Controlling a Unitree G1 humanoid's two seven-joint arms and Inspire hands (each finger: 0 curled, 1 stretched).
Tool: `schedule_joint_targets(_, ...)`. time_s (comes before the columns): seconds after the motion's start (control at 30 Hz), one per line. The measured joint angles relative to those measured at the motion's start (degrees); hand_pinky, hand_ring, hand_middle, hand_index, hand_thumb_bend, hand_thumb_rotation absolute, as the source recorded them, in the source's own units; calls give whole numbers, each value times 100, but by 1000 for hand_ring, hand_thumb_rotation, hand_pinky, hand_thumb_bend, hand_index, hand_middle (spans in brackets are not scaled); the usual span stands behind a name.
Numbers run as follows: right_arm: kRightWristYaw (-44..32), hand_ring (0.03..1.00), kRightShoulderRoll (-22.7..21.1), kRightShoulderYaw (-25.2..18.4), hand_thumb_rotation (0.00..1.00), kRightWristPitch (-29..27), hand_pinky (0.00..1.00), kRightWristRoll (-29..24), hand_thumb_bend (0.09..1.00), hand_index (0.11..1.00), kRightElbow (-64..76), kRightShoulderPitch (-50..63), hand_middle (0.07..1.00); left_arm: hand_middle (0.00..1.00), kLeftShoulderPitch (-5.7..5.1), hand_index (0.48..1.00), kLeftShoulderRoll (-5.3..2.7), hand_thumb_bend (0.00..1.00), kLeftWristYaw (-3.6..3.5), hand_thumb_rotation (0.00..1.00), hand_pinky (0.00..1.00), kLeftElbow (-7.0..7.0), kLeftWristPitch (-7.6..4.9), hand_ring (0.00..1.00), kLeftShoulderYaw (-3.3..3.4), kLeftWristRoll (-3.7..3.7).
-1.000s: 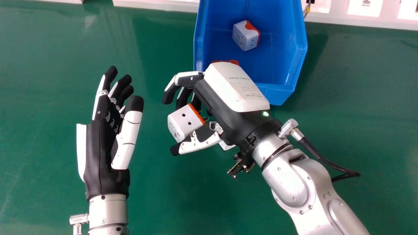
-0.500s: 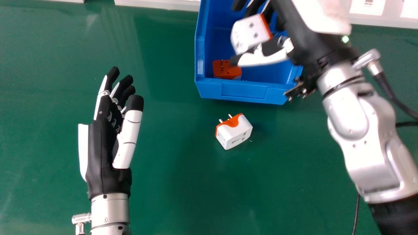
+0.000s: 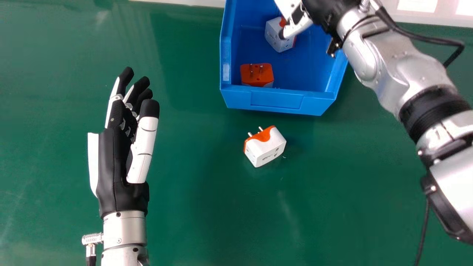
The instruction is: Pick all objects and put in blue box
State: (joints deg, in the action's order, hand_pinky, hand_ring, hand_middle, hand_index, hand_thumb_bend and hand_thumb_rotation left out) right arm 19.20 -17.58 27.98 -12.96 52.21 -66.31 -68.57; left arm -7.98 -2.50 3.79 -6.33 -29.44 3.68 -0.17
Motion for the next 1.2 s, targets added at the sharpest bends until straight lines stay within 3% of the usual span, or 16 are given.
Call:
schedule_joint_targets(0.13, -951, 408, 277, 174, 6, 913, 318, -38, 525, 518, -280, -53, 498, 881, -2, 913, 4, 747, -4, 787, 824, -27, -13, 876, -2, 2)
schedule_joint_targets(0.27, -843, 408, 258, 462, 6, 1170, 318, 145, 525, 518, -141, -53, 498, 881, -3, 913, 17, 747, -12, 787, 824, -30, -13, 876, -2, 3)
schedule_joint_targets(0.3, -721, 526, 249, 525, 56, 1242, 454, 198, 612, 606, -51, -53, 598, 882, -3, 913, 16, 742, -12, 788, 828, -30, -13, 877, -4, 3)
schedule_joint_targets(0.37, -609, 526, 232, 563, 56, 1293, 454, 202, 612, 606, 79, -53, 598, 882, -3, 913, 15, 742, -12, 788, 828, -30, -13, 877, -4, 3)
schedule_joint_targets(0.4, -576, 621, 231, 566, 140, 1304, 564, 200, 690, 685, 102, -53, 679, 882, -3, 912, 16, 736, -13, 788, 830, -31, -13, 878, -3, 3)
schedule_joint_targets(0.47, -437, 621, 211, 567, 140, 1339, 564, 195, 690, 685, 153, -53, 679, 882, -2, 912, 15, 736, -12, 788, 830, -49, -14, 878, -1, 2)
schedule_joint_targets(0.5, -370, 697, 172, 575, 208, 1355, 651, 194, 752, 748, 174, -53, 743, 883, -2, 912, 11, 732, -6, 788, 832, -61, -13, 879, -2, 3)
schedule_joint_targets(0.6, -268, 697, 155, 598, 208, 1357, 651, 186, 752, 748, 224, -53, 743, 883, -2, 912, 7, 732, -2, 788, 832, -70, -13, 879, -4, 5)
schedule_joint_targets(0.63, -259, 758, 152, 597, 264, 1355, 721, 176, 802, 799, 238, -52, 795, 883, -2, 912, 8, 730, -2, 789, 832, -69, -14, 880, -4, 5)
schedule_joint_targets(0.67, -266, 758, 123, 561, 264, 1345, 721, 121, 802, 799, 443, -19, 795, 883, -9, 912, 7, 730, -5, 789, 832, -69, -23, 880, -8, 5)
schedule_joint_targets(0.73, -383, 845, -12, 317, 339, 1387, 822, -60, 874, 871, 1285, 257, 869, 883, -32, 911, 2, 727, 0, 789, 831, -76, -23, 881, -4, 4)
schedule_joint_targets(0.9, -778, 893, -58, -124, 393, 1596, 886, -227, 917, 918, 3554, 1852, 916, 882, -93, 912, -4, 726, 9, 791, 826, -144, 10, 878, 4, 3)
schedule_joint_targets(1.03, -1506, 893, 30, -243, 393, 2130, 886, -186, 917, 918, 5446, 3870, 916, 882, -130, 912, -30, 726, 6, 791, 826, -177, 29, 878, -3, 6)
schedule_joint_targets(1.1, -2735, 894, 108, -172, 409, 2879, 885, 68, 928, 934, 6598, 4956, 924, 880, -164, 912, -37, 726, 6, 792, 820, -179, 54, 875, -5, 6)
schedule_joint_targets(1.2, -4604, 894, 110, -97, 409, 3769, 885, 722, 928, 934, 7919, 5669, 924, 880, -201, 912, -36, 726, -2, 792, 820, -172, 82, 875, -15, 4)
